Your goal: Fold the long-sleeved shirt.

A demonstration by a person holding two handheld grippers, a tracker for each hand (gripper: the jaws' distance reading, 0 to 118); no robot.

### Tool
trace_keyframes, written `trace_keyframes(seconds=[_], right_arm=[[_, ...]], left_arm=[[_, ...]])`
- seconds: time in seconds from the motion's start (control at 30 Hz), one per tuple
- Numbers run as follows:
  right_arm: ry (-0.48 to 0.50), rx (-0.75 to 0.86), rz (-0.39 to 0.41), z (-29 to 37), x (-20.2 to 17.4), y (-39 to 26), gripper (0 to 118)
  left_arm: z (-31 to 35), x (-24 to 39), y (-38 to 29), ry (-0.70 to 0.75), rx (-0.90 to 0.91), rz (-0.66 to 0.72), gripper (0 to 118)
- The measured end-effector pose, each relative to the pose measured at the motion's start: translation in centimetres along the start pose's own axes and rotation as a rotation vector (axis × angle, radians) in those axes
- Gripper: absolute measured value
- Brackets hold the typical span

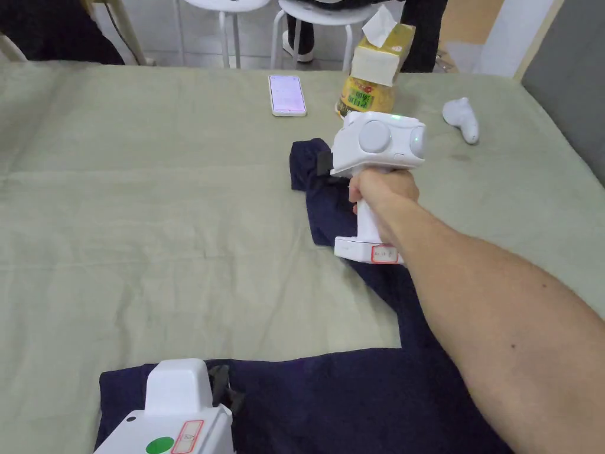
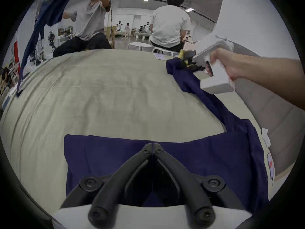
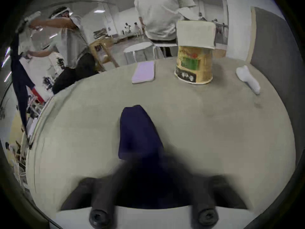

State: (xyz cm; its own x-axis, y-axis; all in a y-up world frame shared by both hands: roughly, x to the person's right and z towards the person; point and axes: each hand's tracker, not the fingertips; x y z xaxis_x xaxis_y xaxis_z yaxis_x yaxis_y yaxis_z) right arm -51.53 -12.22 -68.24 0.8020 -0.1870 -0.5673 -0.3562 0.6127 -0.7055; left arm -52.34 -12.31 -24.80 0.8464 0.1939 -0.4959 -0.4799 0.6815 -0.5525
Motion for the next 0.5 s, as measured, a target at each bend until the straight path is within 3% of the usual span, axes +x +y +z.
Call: trace_keyframes(seconds=[0.07,0.1,0.13,0.17,0.23,0.37,0.43,0.5], right_arm=[[-0.012,0.048,-0.012,1.8,-0.2,-1.0,3],[0.125,0.034,-0.001,2.3,0.3,-1.3,3],[0.122,0.055,0.032,3.2,0.2,-1.6,3],[0.045,0.118,0.079,6.6,-1.6,-2.0,3],[0.143,0.151,0.086,10.6,-1.2,-2.5,3],[0.184,0.251,0.094,18.2,0.5,-3.8,3],[0.208,0.304,0.136,23.6,0.8,-5.7,3],[0.168,0.348,0.209,28.8,1.2,-8.1,3]], left_arm=[[0.5,-0.3,-0.4,-0.004,0.002,0.001,3],[0.8,-0.3,-0.5,-0.012,-0.002,-0.005,3],[1.2,-0.3,-0.8,-0.012,0.001,-0.013,3],[1.6,-0.2,-1.0,-0.008,0.008,-0.022,3],[2.9,-0.1,-1.2,0.002,0.009,-0.031,3],[6.4,0.6,-1.4,0.004,0.040,-0.013,3],[8.9,1.2,-1.9,0.014,0.071,-0.035,3],[11.2,1.6,-2.4,0.016,0.085,-0.032,3]])
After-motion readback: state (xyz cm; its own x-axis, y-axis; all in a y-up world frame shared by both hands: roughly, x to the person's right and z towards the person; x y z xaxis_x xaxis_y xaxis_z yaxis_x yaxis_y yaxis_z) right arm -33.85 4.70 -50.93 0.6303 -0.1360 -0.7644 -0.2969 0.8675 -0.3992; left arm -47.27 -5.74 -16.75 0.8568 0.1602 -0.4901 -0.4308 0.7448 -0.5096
